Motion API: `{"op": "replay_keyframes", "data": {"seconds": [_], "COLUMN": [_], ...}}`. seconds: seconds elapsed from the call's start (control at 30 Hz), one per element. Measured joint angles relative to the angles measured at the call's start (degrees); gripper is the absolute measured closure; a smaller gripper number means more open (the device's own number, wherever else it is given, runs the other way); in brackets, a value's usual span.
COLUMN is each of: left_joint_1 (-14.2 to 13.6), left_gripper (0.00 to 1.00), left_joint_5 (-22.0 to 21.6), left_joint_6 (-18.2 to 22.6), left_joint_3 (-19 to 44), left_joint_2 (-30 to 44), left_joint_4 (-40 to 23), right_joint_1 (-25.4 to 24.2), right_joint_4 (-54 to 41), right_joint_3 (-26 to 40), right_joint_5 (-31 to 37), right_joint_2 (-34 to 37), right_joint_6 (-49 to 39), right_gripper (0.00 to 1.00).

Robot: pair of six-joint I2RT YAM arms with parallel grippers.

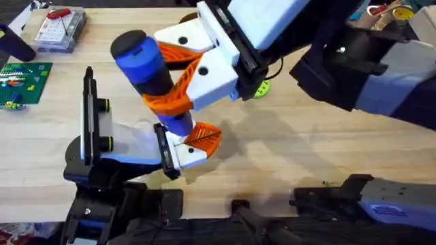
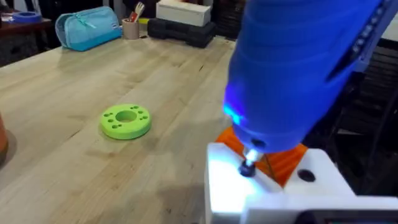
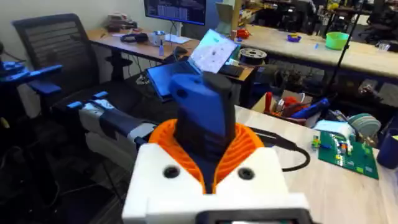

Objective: Pick up the gripper from the table and insert it into the empty holder that is missing its gripper. Then pick up a screw, insert it into the mounting hole, and use the screwdriver to tighten it. Finally, clean up the table by picking up the vegetable and placing it into the bucket.

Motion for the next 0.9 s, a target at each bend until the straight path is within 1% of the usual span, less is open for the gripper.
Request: {"op": "replay_keyframes", "data": {"seconds": [0.1, 0.27, 0.9], "left_joint_1": [0.00, 0.00, 0.00], "left_gripper": [0.986, 0.986, 0.986], "left_joint_5": [-0.07, -0.26, -0.20], "left_joint_6": [0.02, 0.02, 0.02], "left_joint_3": [0.00, 0.00, 0.00], "left_joint_2": [-0.02, -0.02, -0.02], "left_joint_4": [0.02, 0.02, 0.02], "right_joint_1": [0.00, 0.00, 0.00], "right_joint_4": [1.37, 6.39, 7.41], "right_joint_3": [0.00, 0.00, 0.00], "right_joint_5": [-0.15, -0.45, -0.42], "right_joint_2": [0.00, 0.02, 0.02], "right_joint_6": [0.40, 3.37, 5.61], "right_gripper": [0.959, 0.959, 0.960]}}
